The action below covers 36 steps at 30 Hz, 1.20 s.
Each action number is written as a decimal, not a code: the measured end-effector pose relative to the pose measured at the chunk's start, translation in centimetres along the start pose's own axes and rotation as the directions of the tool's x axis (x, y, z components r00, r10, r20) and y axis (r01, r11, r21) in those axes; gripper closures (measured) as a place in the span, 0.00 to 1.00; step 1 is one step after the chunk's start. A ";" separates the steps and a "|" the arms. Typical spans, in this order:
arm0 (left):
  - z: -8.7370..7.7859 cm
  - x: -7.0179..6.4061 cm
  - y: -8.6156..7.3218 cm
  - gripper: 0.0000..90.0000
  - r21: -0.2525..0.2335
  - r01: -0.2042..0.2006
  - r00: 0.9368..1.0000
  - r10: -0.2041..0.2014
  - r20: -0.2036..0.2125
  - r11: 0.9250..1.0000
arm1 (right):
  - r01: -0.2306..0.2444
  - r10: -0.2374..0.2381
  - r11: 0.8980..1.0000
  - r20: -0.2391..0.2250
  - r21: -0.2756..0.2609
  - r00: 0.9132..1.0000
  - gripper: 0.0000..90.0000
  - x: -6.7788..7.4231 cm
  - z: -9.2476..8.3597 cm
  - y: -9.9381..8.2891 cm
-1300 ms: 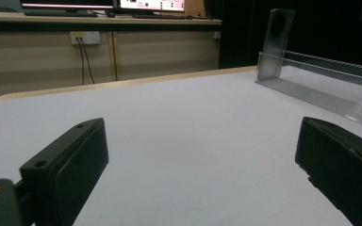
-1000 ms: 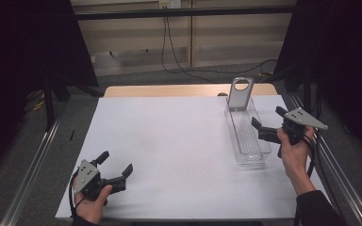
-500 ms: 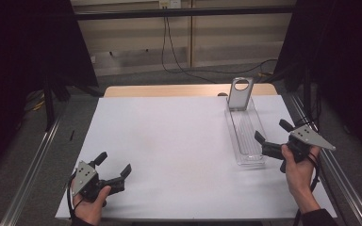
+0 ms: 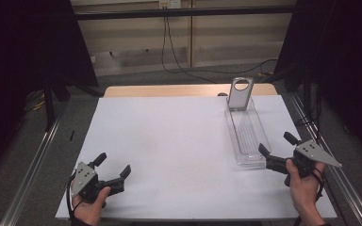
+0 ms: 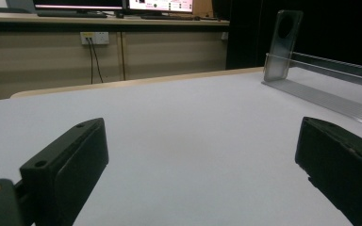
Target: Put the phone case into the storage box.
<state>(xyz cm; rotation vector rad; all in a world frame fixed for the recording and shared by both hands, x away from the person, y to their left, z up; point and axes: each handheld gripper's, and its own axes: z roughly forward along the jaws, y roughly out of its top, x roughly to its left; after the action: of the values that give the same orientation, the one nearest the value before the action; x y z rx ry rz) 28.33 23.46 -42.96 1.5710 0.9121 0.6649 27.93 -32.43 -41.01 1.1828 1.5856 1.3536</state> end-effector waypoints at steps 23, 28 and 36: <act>-0.2 -0.1 -0.1 0.04 0.005 -0.003 1.000 0.004 -0.003 1.000 | -0.036 0.035 0.999 0.021 0.037 0.999 0.01 0.2 -3.8 -2.5; -0.3 -0.1 -0.1 0.04 0.008 -0.004 1.000 0.004 -0.007 1.000 | -0.025 0.023 0.999 0.028 0.048 0.999 0.01 0.0 -4.5 -2.9; -0.3 0.0 -0.1 0.04 0.010 0.004 1.000 -0.004 -0.004 1.000 | -0.021 0.019 0.999 0.031 0.045 0.999 0.01 0.0 -5.6 -3.5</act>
<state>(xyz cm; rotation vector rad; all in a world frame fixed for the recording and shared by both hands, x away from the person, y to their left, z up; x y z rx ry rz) 28.11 23.65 -42.98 1.5771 0.9225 0.6617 22.07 -34.27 -43.47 1.2439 1.5943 1.3122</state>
